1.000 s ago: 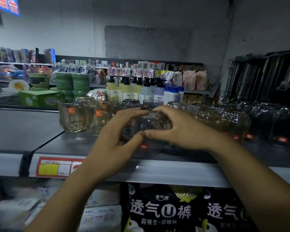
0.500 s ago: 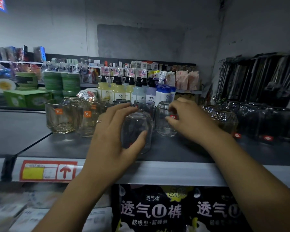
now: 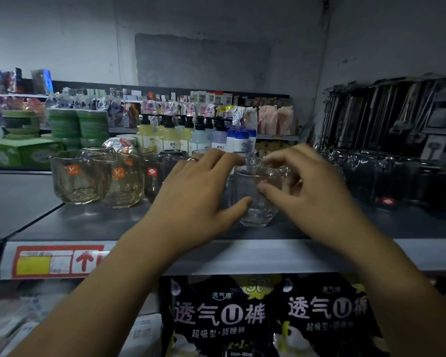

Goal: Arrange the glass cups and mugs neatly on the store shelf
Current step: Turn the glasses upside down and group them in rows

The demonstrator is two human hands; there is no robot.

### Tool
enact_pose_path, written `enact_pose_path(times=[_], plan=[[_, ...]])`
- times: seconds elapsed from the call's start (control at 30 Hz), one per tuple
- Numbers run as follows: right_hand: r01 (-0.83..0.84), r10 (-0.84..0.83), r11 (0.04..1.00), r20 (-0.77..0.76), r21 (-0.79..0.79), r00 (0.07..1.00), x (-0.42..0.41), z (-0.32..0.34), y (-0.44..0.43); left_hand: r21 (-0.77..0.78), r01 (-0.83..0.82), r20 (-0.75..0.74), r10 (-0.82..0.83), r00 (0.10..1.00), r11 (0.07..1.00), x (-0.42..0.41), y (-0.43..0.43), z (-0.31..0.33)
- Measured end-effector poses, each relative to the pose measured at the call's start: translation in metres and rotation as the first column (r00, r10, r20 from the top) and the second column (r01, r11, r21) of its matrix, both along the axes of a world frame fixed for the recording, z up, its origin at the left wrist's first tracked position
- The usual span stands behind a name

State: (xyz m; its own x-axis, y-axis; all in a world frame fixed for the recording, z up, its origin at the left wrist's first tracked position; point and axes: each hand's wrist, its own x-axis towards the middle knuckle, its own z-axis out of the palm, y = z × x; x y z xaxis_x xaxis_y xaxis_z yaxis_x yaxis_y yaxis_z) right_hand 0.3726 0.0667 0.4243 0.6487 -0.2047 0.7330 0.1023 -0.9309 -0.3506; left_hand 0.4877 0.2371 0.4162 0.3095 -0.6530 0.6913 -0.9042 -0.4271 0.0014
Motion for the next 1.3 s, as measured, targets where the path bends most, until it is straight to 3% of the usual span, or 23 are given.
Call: enact_pose_path(times=[0.07,0.17,0.27,0.37,0.63,0.83,0.97,1.07,1.2,1.3], plan=[[0.03,-0.035,0.987,0.033,0.16,0.999,-0.005,-0.01,-0.006,0.057,-0.03,0.028,0.028,0.999,0.998,0.0,-0.003,0.004],[0.037,0.036,0.924,-0.182,0.381,0.983,-0.004,-0.019,-0.014,0.118,-0.056,0.061,0.049,0.997,0.991,0.002,-0.007,0.006],[-0.032,0.177,0.877,-0.262,0.479,0.949,0.004,-0.023,-0.017,0.149,-0.071,0.073,0.061,0.996,0.986,0.003,-0.008,0.006],[-0.07,0.218,0.841,-0.219,0.536,0.951,0.012,-0.025,-0.014,0.171,-0.061,0.066,0.05,0.997,0.983,0.003,-0.007,0.007],[-0.092,0.185,0.812,-0.104,0.576,0.977,0.026,-0.028,-0.006,0.198,0.031,-0.019,-0.028,0.999,0.98,0.01,0.001,0.007],[-0.103,0.21,0.84,-0.144,0.533,0.967,0.034,-0.024,0.0,0.187,0.083,-0.032,-0.078,0.996,0.979,0.014,0.005,0.005],[-0.159,0.222,0.862,-0.075,0.481,0.972,0.026,-0.015,-0.005,0.057,0.181,-0.158,-0.17,0.973,0.982,0.014,0.007,0.006],[-0.202,0.264,0.9,-0.113,0.387,0.958,0.018,0.004,-0.01,-0.016,0.239,-0.255,-0.235,0.938,0.971,0.015,0.005,0.016],[-0.175,0.244,0.95,-0.266,0.259,0.933,0.007,0.021,-0.013,0.134,0.228,-0.271,-0.186,0.944,0.964,0.012,0.005,0.035],[-0.161,0.24,0.946,-0.275,0.281,0.931,0.0,0.028,-0.01,0.186,0.204,-0.185,-0.169,0.968,0.961,0.01,0.002,0.041]])
